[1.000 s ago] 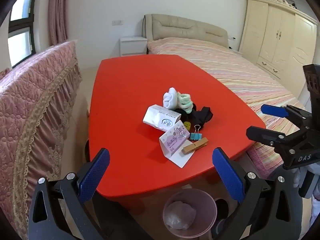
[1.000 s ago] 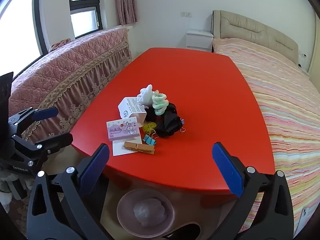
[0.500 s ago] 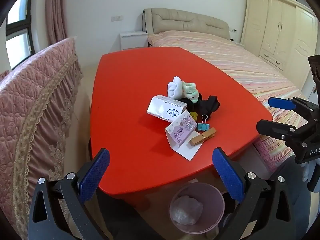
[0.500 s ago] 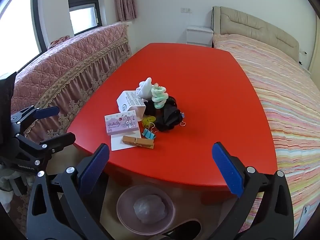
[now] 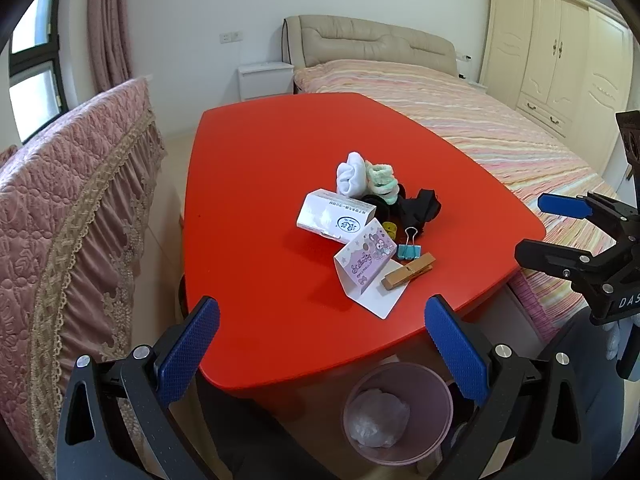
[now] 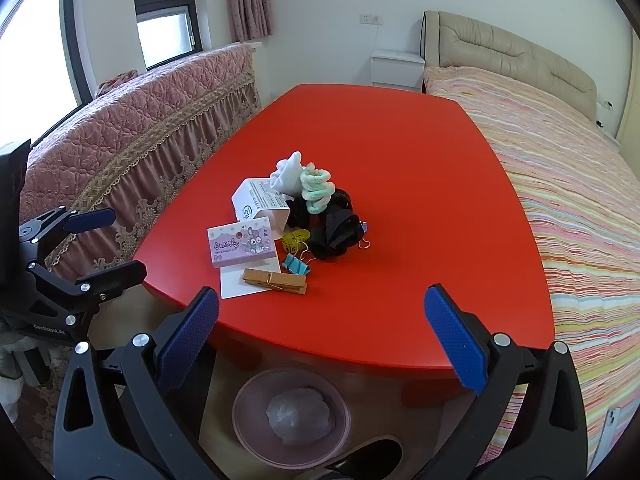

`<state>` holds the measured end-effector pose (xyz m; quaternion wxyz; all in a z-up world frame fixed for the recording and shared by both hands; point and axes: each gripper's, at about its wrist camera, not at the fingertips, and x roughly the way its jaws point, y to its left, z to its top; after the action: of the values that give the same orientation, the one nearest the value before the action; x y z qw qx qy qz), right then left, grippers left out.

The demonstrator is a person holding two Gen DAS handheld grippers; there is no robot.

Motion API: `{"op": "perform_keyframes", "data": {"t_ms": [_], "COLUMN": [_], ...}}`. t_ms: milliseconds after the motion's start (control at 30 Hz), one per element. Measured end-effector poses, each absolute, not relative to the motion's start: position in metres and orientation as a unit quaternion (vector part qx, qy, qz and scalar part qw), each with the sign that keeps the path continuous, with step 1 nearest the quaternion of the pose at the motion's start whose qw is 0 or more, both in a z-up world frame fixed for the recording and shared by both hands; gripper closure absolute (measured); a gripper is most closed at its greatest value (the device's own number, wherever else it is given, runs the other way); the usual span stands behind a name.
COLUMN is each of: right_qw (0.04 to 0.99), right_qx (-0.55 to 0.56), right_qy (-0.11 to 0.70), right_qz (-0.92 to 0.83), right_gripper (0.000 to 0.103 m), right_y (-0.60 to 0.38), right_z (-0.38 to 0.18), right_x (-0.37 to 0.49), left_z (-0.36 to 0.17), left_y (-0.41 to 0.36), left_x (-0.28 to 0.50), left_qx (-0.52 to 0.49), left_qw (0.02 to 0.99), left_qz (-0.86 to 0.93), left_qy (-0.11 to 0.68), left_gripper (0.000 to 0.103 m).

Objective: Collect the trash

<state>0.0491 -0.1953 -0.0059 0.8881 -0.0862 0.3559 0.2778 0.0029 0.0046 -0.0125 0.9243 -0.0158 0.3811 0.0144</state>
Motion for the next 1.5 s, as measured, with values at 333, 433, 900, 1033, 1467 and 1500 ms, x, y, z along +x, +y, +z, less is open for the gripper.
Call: {"op": "perform_keyframes", "data": {"t_ms": [333, 433, 900, 1033, 1467, 1500], "right_qw": [0.887, 0.887, 0.885, 0.885, 0.876, 0.874], "right_qx": [-0.086, -0.085, -0.088, -0.088, -0.092, -0.092], "right_qy": [0.358, 0.360, 0.364, 0.364, 0.391, 0.396], "right_qz": [0.277, 0.277, 0.276, 0.275, 0.267, 0.266], "right_gripper": [0.003, 0.003, 0.003, 0.003, 0.003, 0.003], "right_y": [-0.196, -0.196, -0.194, -0.194, -0.176, -0.172], "right_z": [-0.007, -0.009, -0.015, -0.015, -0.024, -0.025], "right_x": [0.048, 0.048, 0.048, 0.048, 0.067, 0.071], "left_z": [-0.012, -0.012, -0.015, -0.015, -0.015, -0.016], "left_y": [0.003, 0.003, 0.006, 0.006, 0.006, 0.006], "left_x": [0.003, 0.003, 0.004, 0.004, 0.004, 0.004], "left_qx": [-0.014, -0.016, -0.018, -0.018, -0.016, -0.016], "left_qw": [0.925, 0.925, 0.923, 0.923, 0.922, 0.922], "left_qz": [0.014, 0.014, 0.012, 0.012, 0.010, 0.010], "left_qy": [0.380, 0.381, 0.384, 0.384, 0.387, 0.387], "left_gripper": [0.005, 0.005, 0.005, 0.005, 0.005, 0.005]}}
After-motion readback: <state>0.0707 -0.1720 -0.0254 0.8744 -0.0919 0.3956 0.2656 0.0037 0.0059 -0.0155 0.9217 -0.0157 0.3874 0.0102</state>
